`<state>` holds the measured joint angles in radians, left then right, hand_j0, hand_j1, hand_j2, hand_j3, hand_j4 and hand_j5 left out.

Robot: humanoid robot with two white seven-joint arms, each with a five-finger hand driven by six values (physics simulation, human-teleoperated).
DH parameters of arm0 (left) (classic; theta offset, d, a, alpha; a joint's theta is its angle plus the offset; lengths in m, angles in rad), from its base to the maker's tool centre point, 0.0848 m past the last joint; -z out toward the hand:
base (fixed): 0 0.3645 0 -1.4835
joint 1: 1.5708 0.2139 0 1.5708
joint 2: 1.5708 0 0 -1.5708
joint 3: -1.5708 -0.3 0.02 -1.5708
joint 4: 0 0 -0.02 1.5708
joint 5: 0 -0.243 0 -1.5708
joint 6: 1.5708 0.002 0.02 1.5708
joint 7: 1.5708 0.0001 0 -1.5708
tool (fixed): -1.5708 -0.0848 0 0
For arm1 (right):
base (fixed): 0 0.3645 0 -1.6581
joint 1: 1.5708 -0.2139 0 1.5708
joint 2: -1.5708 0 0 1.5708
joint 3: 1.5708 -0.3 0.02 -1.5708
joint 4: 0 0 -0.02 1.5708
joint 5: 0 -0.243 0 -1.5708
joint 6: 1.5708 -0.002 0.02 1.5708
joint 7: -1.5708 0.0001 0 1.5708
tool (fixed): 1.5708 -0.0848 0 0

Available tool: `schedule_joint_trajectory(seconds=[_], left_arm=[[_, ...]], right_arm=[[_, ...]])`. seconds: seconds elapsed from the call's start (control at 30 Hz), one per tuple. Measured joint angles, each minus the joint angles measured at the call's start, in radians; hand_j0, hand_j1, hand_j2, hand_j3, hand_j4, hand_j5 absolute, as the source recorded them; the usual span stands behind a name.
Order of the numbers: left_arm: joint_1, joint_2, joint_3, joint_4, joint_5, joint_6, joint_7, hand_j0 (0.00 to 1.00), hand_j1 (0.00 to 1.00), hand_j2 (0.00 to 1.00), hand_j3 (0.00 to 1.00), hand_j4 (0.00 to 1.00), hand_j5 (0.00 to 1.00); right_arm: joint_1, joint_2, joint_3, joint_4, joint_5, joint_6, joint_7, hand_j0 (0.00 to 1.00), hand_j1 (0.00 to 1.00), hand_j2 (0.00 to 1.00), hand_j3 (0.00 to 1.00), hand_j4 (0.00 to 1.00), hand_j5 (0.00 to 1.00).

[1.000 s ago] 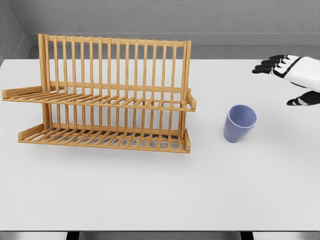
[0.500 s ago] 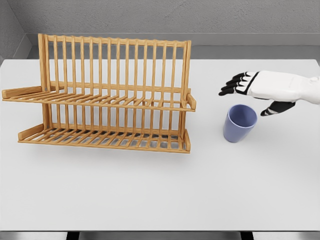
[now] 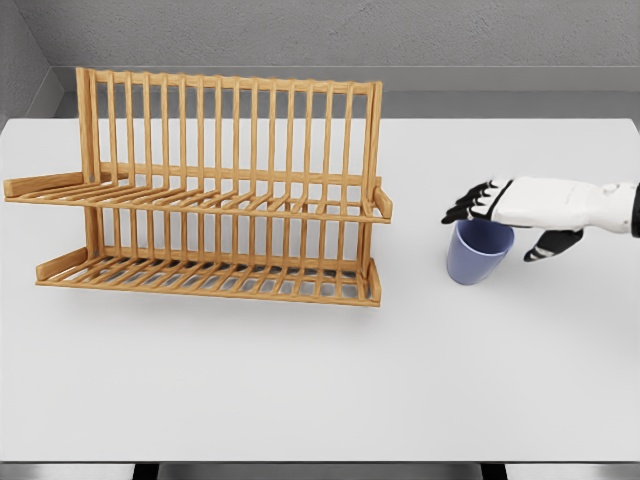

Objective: Right arm put cup on second shelf

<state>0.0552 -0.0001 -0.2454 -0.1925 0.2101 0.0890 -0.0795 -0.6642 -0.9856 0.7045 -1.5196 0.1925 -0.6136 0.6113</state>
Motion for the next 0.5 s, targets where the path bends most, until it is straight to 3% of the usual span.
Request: schedule_joint_trajectory(seconds=[0.37, 0.4, 0.43, 0.47, 0.5], left_arm=[[0.000, 0.000, 0.000, 0.000, 0.000, 0.000, 0.000, 1.00, 1.00, 1.00, 1.00, 1.00, 1.00], [0.000, 0.000, 0.000, 0.000, 0.000, 0.000, 0.000, 1.00, 1.00, 1.00, 1.00, 1.00, 1.00], [0.000, 0.000, 0.000, 0.000, 0.000, 0.000, 0.000, 1.00, 1.00, 1.00, 1.00, 1.00, 1.00], [0.000, 0.000, 0.000, 0.000, 0.000, 0.000, 0.000, 1.00, 1.00, 1.00, 1.00, 1.00, 1.00], [0.000, 0.000, 0.000, 0.000, 0.000, 0.000, 0.000, 1.00, 1.00, 1.00, 1.00, 1.00, 1.00]], right_arm=[[-0.021, 0.033, 0.031, 0.016, 0.001, 0.000, 0.000, 1.00, 1.00, 1.00, 1.00, 1.00, 1.00], [-0.020, 0.033, 0.032, 0.016, 0.002, 0.000, 0.000, 0.93, 0.93, 0.93, 0.93, 0.93, 0.93], [-0.020, 0.034, 0.033, 0.016, 0.002, 0.000, 0.000, 0.74, 0.74, 0.74, 0.74, 0.74, 0.74], [-0.020, 0.034, 0.033, 0.016, 0.002, 0.000, 0.000, 0.62, 0.62, 0.62, 0.62, 0.62, 0.62], [-0.020, 0.034, 0.033, 0.016, 0.002, 0.000, 0.000, 0.61, 0.61, 0.61, 0.61, 0.61, 0.61]])
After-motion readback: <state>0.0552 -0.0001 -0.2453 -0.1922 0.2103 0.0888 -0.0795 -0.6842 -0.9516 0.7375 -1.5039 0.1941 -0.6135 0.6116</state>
